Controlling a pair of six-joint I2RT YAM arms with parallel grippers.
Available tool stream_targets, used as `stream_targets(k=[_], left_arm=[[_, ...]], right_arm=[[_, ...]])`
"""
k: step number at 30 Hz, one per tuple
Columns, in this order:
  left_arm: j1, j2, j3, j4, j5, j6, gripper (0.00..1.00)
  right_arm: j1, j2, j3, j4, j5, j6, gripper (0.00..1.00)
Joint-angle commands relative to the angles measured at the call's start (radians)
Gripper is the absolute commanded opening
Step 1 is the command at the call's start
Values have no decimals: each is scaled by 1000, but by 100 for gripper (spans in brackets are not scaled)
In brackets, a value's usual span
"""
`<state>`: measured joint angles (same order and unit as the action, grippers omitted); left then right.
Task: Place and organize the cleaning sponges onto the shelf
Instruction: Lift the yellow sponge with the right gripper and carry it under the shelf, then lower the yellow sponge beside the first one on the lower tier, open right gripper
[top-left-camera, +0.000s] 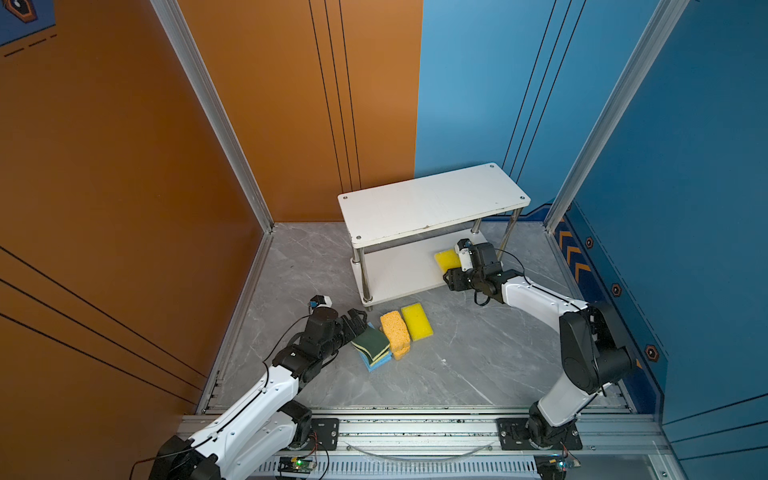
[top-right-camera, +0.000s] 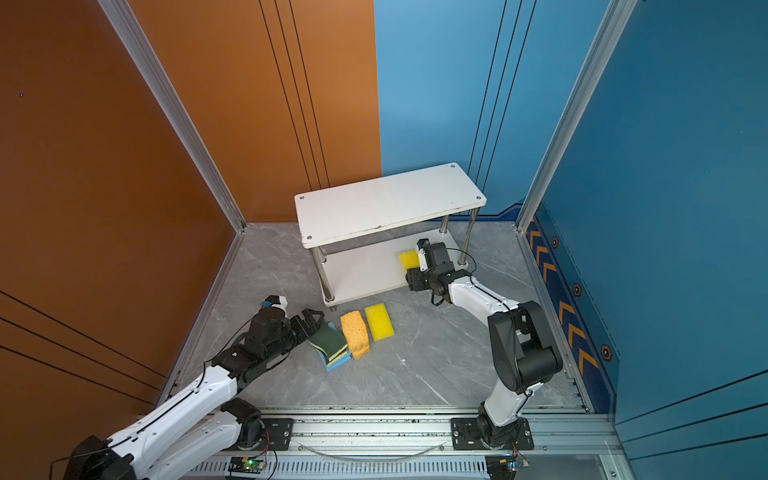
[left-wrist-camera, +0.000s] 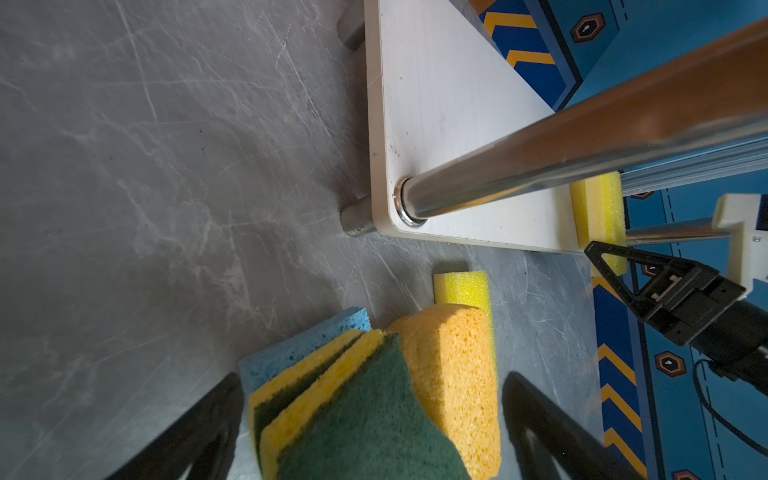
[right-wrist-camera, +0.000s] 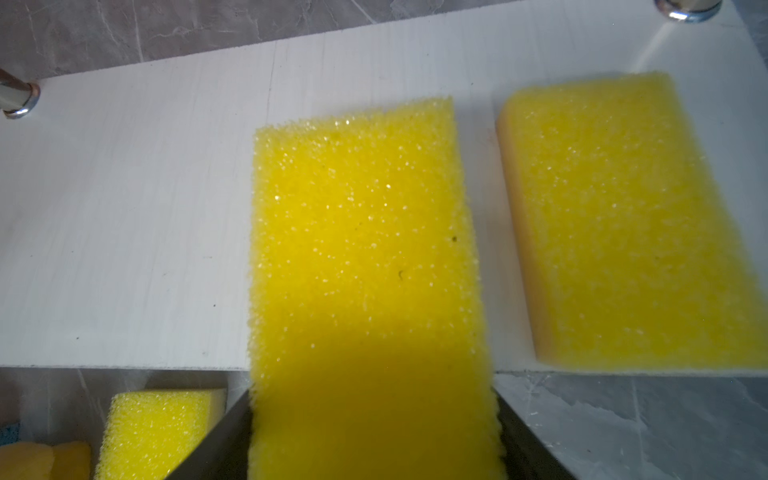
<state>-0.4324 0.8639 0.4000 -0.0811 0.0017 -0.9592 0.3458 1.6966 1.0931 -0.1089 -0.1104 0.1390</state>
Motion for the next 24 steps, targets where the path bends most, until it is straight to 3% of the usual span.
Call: stream_targets(k=[1,24], left_arm=[[11,7,-3,8,8,-4,98],[11,27,19,3,15,-1,98]], right_arm=[[-17,26,25,41,-14,18,68],[-42,112,66,52,5,-2,70]])
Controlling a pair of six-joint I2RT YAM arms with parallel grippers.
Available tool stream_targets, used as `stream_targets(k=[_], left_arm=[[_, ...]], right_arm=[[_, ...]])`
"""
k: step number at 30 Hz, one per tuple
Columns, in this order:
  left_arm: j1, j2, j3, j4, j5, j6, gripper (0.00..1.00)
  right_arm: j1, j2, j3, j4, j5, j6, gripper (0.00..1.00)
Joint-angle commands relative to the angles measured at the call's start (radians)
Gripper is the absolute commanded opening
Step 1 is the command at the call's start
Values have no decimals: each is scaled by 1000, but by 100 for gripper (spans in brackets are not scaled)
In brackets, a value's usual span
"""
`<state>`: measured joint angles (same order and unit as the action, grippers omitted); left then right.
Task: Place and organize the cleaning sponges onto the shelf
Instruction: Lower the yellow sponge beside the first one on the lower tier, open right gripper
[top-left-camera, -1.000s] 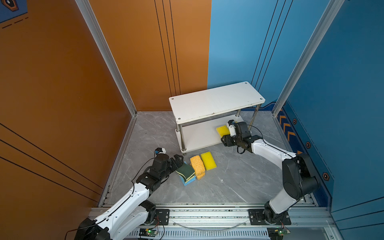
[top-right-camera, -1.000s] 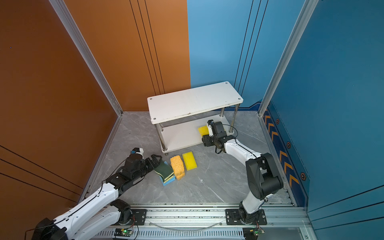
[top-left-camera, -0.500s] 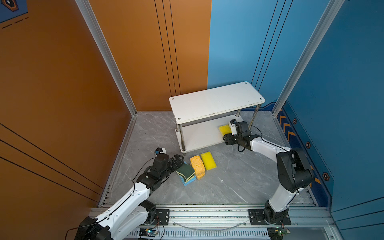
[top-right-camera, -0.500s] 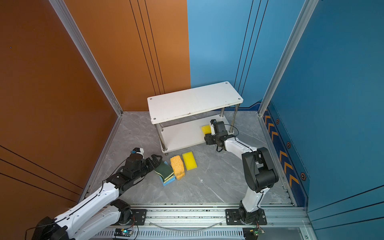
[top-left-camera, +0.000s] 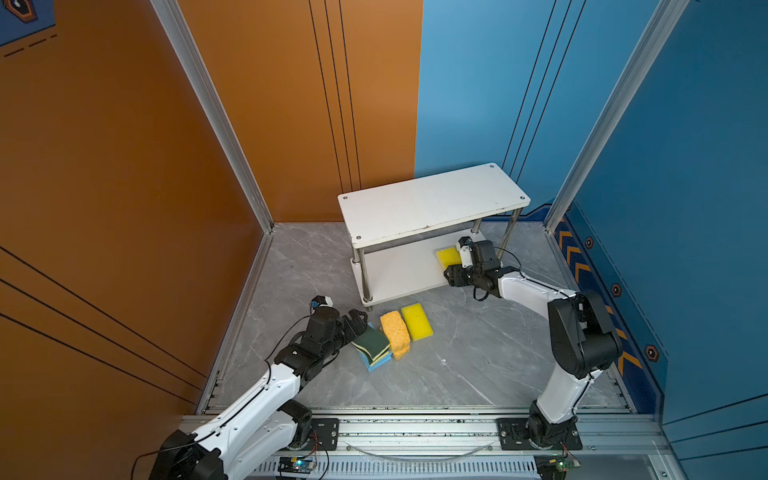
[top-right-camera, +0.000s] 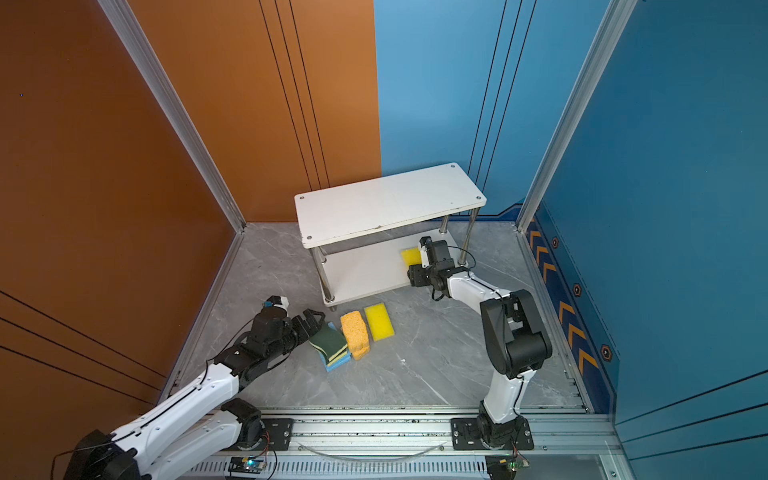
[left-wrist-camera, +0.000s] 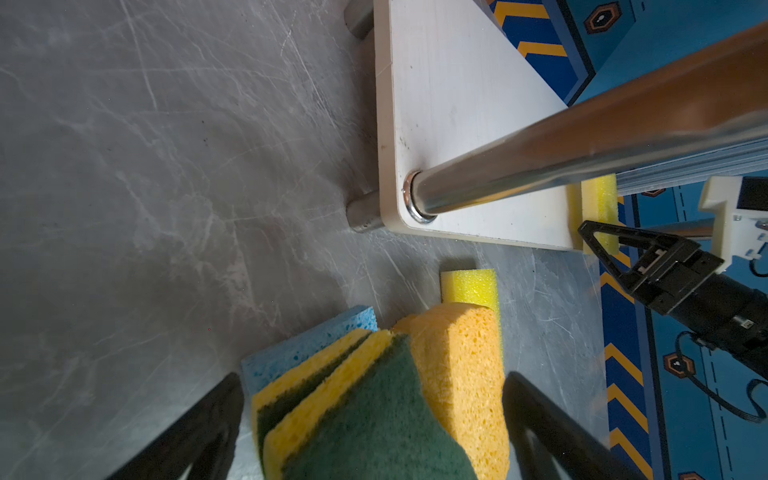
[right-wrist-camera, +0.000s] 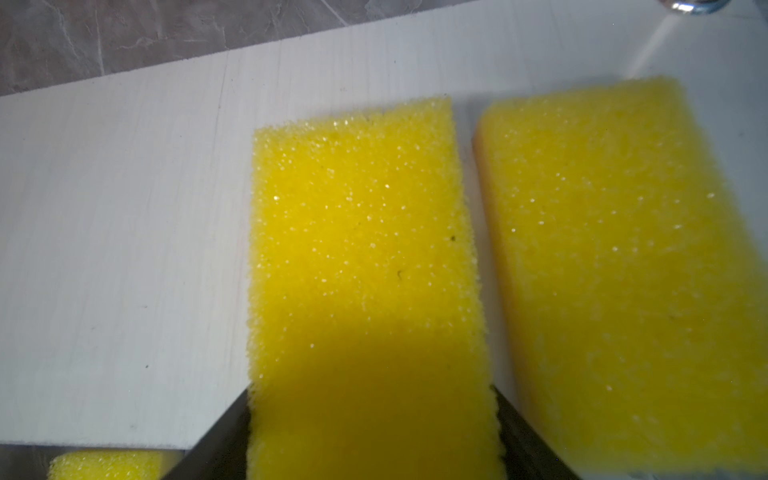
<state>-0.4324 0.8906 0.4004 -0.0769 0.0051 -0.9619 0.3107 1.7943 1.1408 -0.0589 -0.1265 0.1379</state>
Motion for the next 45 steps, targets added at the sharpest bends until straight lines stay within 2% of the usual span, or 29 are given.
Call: stream_targets(k=[1,20,29,45], left_arm=[[11,1,20,-2,11,2,98],[11,5,19,-3,7,2,98],[11,5,16,-3,6,3,98],[11,7,13,0,7,2,98]], right_arm=[[-7,14,17,3,23,-3,71],[-7,20,11,2,16,10,75],[1,14,5,6,19,18,81],[10,-46,-11,1,19,17,82]])
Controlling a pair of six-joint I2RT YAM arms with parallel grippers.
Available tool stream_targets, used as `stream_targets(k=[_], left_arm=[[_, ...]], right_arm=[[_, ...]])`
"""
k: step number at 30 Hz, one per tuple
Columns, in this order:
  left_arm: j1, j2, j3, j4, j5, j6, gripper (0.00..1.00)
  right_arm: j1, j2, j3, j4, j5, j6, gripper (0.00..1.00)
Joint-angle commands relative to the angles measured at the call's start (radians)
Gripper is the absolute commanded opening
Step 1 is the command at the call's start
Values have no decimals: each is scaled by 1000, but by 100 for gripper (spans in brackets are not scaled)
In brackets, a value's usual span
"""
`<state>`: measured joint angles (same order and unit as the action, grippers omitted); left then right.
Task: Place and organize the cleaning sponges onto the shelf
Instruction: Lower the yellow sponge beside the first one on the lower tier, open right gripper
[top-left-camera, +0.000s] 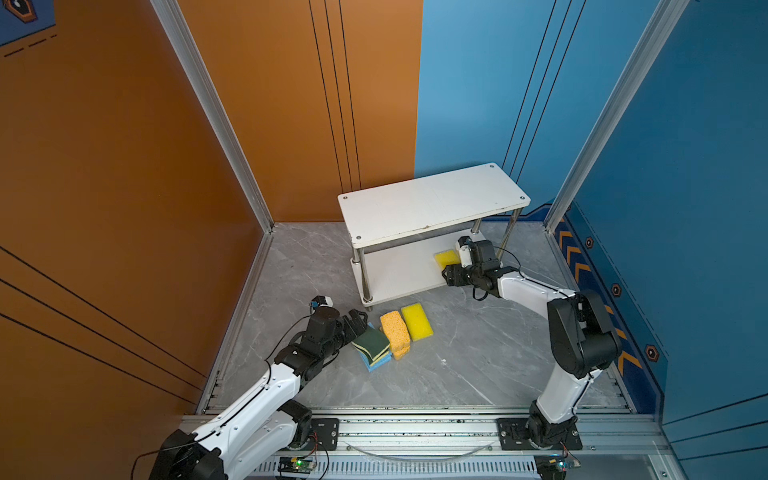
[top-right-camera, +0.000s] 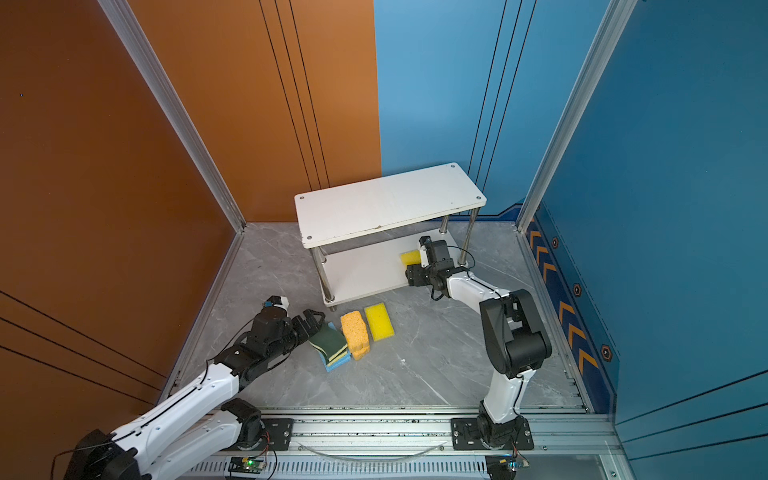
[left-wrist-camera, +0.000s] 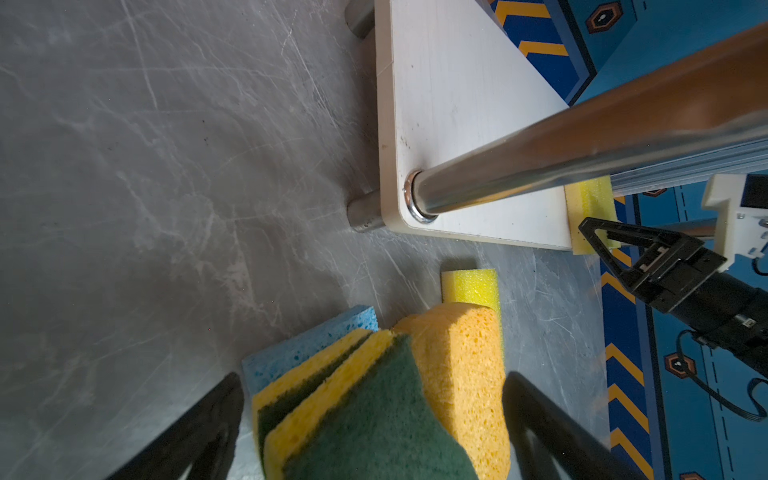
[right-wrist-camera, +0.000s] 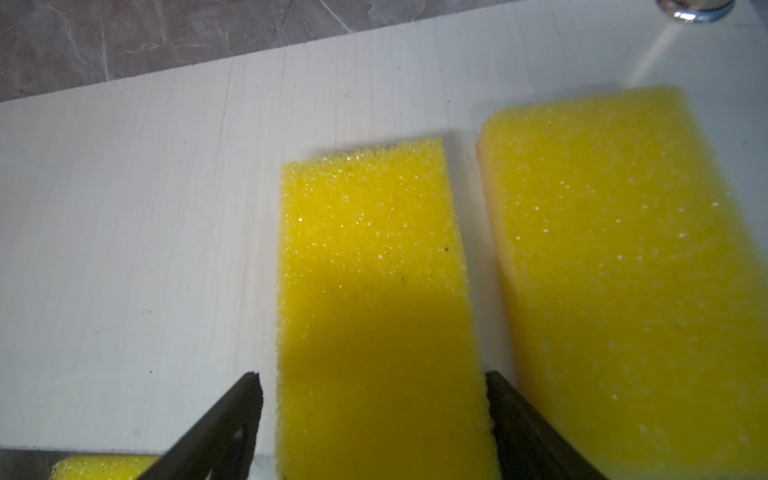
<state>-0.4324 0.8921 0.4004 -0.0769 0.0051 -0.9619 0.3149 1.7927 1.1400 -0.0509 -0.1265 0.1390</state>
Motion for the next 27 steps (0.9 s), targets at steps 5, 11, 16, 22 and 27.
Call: stream_targets(k=[5,11,16,22,27], left_arm=[[11,2,13,0,9,0,98],[11,1,12,2,10,-1,98],[9,2,12,3,10,-4,98],[4,3,11,3,10,-5,97],[1,-1,9,5,9,-6,97]], right_arm=[[7,-74,-29,-8,23,16,82],[11,-126,-44,-47,27,4,83],[16,-204,-80,-65,41,-3,86],[29,-300,-125,-107,26,-17,88],[32,-335,-157,-129,-107,-6,87]])
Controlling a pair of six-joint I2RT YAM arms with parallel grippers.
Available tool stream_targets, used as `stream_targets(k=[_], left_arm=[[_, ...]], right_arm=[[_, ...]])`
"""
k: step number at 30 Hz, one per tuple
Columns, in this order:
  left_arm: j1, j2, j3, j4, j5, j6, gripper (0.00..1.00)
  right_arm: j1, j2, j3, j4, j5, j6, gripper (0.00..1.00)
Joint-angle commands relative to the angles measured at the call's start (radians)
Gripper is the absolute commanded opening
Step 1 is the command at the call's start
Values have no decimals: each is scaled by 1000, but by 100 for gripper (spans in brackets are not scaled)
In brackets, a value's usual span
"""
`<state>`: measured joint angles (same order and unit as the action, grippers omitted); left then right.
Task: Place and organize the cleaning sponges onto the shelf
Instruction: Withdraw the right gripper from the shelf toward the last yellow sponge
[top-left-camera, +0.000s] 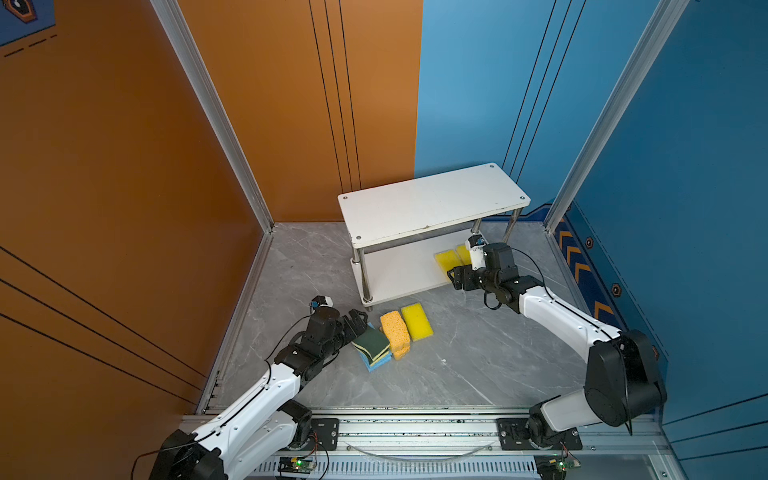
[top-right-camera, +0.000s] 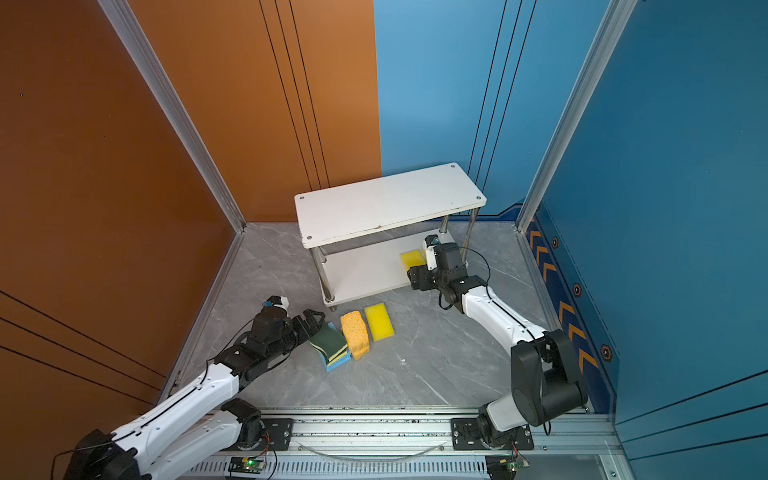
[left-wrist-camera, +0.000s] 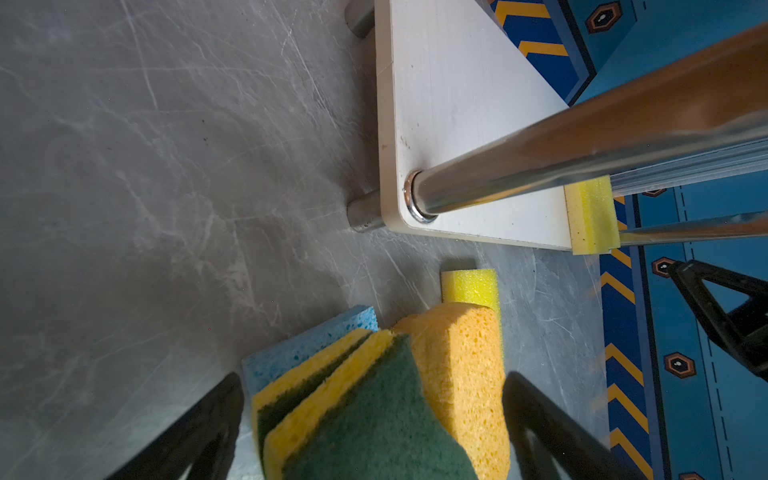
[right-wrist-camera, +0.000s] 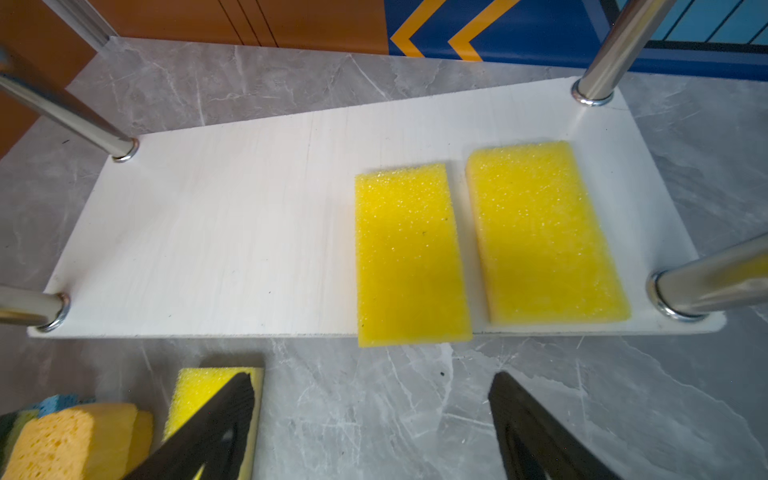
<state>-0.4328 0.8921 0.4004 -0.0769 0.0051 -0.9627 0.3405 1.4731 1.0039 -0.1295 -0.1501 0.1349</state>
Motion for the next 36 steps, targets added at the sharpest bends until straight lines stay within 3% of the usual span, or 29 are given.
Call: stream_targets(k=[1,5,7,14,19,28,36], left_arm=[[2,1,10,5,9,-4,98],[-1,2,13,5,10,-4,98],[-1,4,16,5,10,-4,98],[-9,13,24,5,9,-5,98],[-15,18,27,5,15,-5,98],[-24,24,28,6,15,-8,97],[-34,18,20,9,15,-13,98]], right_arm=[[7,-16,-24,-59,-111,-1,87],[20,-17,-37,-109,-235,-16,87],[41,-24,-47,-130,-237,-20,88],[161,-50,-128,-84,-134,33,89],[271,-46,-182,-37,9,77,90],[311,-16,-199,1,-59,115,89],[428,23,-208,25,108,140,92]])
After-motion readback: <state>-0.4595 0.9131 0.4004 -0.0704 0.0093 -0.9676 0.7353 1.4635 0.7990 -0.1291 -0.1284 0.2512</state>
